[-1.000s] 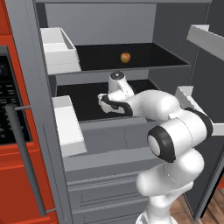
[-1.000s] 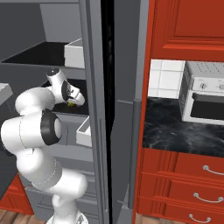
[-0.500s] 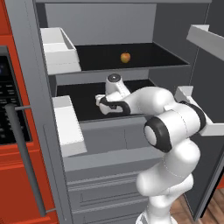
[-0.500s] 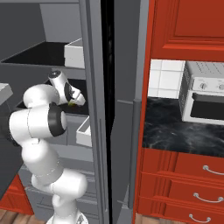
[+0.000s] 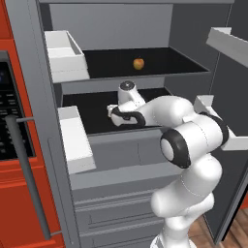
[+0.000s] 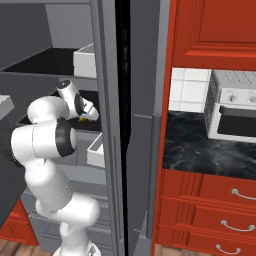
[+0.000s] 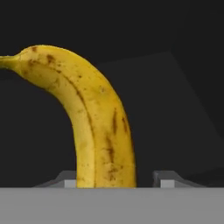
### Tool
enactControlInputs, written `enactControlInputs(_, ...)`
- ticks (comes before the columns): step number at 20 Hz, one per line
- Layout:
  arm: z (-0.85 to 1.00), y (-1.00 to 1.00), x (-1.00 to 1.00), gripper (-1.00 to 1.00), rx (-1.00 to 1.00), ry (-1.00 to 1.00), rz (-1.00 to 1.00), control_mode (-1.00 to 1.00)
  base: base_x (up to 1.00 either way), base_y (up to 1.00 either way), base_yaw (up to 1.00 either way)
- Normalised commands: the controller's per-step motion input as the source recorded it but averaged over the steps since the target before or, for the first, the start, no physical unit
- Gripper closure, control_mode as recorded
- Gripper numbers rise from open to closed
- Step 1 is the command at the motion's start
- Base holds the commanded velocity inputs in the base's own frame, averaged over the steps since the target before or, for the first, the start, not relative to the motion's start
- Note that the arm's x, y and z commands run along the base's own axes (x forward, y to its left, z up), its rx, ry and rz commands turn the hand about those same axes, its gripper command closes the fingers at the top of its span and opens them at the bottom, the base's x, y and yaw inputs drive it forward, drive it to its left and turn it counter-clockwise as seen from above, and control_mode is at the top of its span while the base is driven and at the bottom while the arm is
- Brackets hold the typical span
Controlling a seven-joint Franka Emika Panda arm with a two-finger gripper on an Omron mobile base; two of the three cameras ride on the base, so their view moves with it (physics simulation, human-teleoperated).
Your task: Place the cold items (apple and banana) from the fridge in one tupperware on the dining counter. Place the warm items (hot dog and kebab skewer) in the stove area in another tupperware.
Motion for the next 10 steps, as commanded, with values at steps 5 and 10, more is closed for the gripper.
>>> enactControlInputs(5, -0.15, 0.03, -0.78, 1.0, 0.0, -0.27, 0.0, -1.0, 0.0, 0.0, 0.0)
enactControlInputs(10, 0.57, 0.02, -0.96, 1.0, 0.0, -0.11, 0.0, -1.0, 0.0, 0.0, 0.0)
